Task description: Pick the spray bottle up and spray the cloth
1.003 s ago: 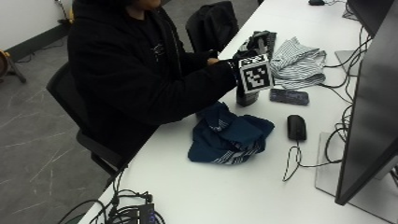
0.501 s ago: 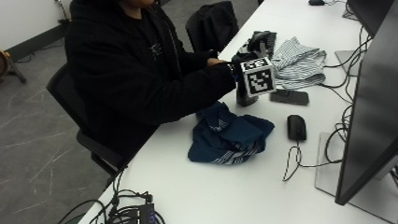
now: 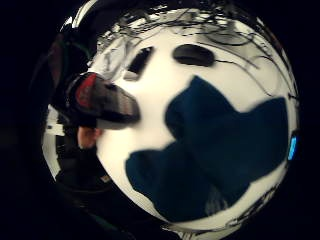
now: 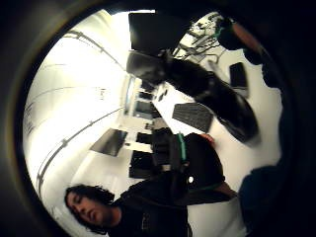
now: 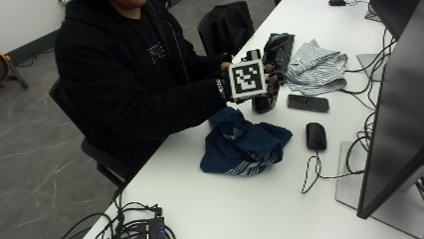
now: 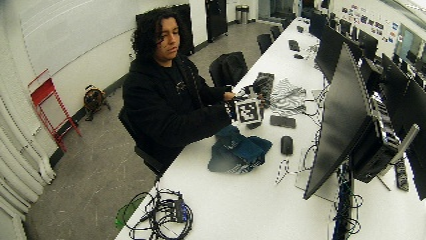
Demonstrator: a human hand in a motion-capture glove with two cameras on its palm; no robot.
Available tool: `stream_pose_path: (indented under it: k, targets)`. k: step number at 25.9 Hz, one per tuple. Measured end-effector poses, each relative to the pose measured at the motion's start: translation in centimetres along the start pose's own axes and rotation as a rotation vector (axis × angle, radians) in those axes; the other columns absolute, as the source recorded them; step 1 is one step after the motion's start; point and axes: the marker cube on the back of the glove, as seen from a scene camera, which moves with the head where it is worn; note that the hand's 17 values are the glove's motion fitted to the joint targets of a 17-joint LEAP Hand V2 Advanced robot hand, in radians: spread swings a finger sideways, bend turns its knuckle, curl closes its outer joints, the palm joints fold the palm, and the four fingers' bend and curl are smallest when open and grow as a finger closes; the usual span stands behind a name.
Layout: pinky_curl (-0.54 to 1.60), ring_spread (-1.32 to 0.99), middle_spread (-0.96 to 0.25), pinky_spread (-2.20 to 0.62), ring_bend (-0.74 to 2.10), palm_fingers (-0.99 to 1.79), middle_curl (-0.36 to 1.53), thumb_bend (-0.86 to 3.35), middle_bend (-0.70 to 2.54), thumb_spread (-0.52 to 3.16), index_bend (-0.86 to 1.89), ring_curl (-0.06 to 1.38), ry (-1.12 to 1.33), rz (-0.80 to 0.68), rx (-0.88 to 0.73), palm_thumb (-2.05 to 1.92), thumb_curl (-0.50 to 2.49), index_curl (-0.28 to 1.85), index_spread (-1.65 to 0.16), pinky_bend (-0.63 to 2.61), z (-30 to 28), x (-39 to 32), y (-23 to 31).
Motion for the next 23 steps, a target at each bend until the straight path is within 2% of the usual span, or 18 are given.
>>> stream_pose_path:
  k: [5, 12, 16, 20, 23]
  targets:
    - [0.43, -0.12, -0.09, 0.01, 0.47, 0.49, 0.40, -0.08, 0.21, 0.94, 0.10, 0.41, 0.251, 0.062, -0.069, 0.49, 0.61, 0.39, -0.37, 0.53, -3.1, 1.9, 4.6]
    - [0.39, -0.08, -0.07, 0.14, 0.37, 0.36, 0.38, -0.06, 0.19, 1.02, 0.15, 0.36, 0.581, 0.146, -0.144, 0.36, 0.51, 0.36, -0.41, 0.43, -4.5, 3.3, 10.6]
    - [0.37, -0.07, -0.07, 0.18, 0.35, 0.36, 0.37, -0.04, 0.18, 1.05, 0.16, 0.35, 0.627, 0.165, -0.158, 0.34, 0.47, 0.35, -0.42, 0.41, -4.1, 3.5, 12.6]
    - [0.35, -0.07, -0.06, 0.20, 0.35, 0.37, 0.36, -0.03, 0.17, 1.06, 0.16, 0.34, 0.639, 0.203, -0.128, 0.33, 0.44, 0.34, -0.42, 0.39, -2.9, 4.1, 11.2]
    - [0.35, -0.07, -0.06, 0.20, 0.35, 0.39, 0.35, -0.03, 0.17, 1.08, 0.16, 0.34, 0.639, 0.191, -0.161, 0.33, 0.43, 0.34, -0.42, 0.38, -2.9, 4.1, 13.4]
